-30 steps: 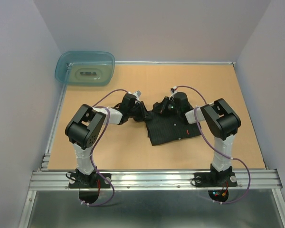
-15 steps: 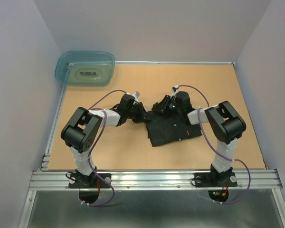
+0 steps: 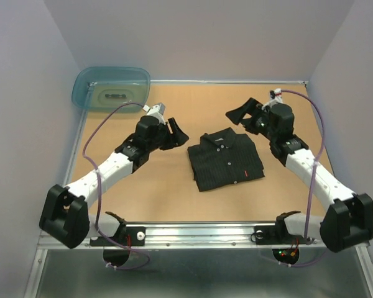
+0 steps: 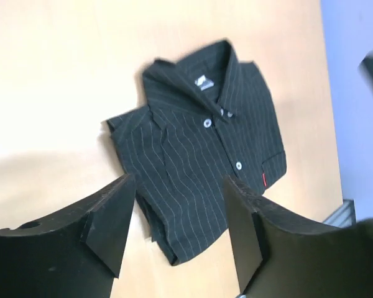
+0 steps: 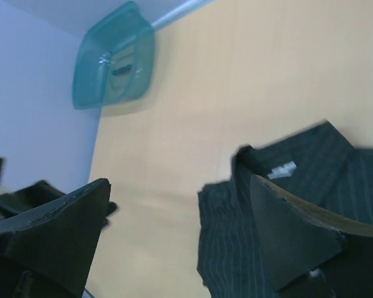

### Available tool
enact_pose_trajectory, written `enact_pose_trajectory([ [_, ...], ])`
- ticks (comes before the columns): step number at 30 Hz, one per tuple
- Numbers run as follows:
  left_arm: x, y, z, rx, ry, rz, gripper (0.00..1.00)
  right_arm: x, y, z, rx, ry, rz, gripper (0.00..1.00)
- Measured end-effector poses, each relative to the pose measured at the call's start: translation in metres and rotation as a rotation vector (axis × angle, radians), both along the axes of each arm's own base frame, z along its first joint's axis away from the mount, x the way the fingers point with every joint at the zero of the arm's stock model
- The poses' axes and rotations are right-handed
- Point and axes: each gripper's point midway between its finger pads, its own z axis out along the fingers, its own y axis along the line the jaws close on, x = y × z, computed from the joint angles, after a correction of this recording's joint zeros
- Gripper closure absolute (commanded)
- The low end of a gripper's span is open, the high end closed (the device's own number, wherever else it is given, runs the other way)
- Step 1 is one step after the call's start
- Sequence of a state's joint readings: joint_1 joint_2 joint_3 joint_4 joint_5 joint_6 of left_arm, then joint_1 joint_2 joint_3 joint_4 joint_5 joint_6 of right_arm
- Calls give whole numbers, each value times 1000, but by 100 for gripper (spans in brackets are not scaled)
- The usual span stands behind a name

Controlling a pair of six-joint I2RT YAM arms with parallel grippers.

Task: Fold and stack the long sleeve shirts
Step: Fold the shirt, then neatly place the folded shirt to the corner

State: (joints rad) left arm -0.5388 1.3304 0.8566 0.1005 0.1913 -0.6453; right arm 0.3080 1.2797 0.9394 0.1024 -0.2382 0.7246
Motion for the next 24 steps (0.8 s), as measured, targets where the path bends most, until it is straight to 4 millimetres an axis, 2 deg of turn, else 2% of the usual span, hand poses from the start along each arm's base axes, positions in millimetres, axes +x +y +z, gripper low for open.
enact_pose_trajectory([
  [2,-3,17,18,18,-57,43,18,-18,-22,-11,-8,47,-53,0],
  [5,-9,48,38,53,-126,119,2,-50,-35,-38,-19,146,-76,0],
  [8,-18,82,50,98,-176,215,1,-83,-42,-62,9,247,-101,0],
  [12,-33,114,61,141,-238,306,1,-124,-50,-89,115,344,-149,0],
  [16,-46,138,68,172,-293,376,1,-149,-59,-122,216,430,-231,0],
  [18,-47,144,66,189,-297,397,1,-155,-63,-138,257,479,-281,0],
  [20,-47,147,63,202,-292,405,1,-157,-65,-146,284,507,-310,0],
  [24,-46,147,52,227,-263,402,2,-163,-70,-177,331,594,-384,0],
])
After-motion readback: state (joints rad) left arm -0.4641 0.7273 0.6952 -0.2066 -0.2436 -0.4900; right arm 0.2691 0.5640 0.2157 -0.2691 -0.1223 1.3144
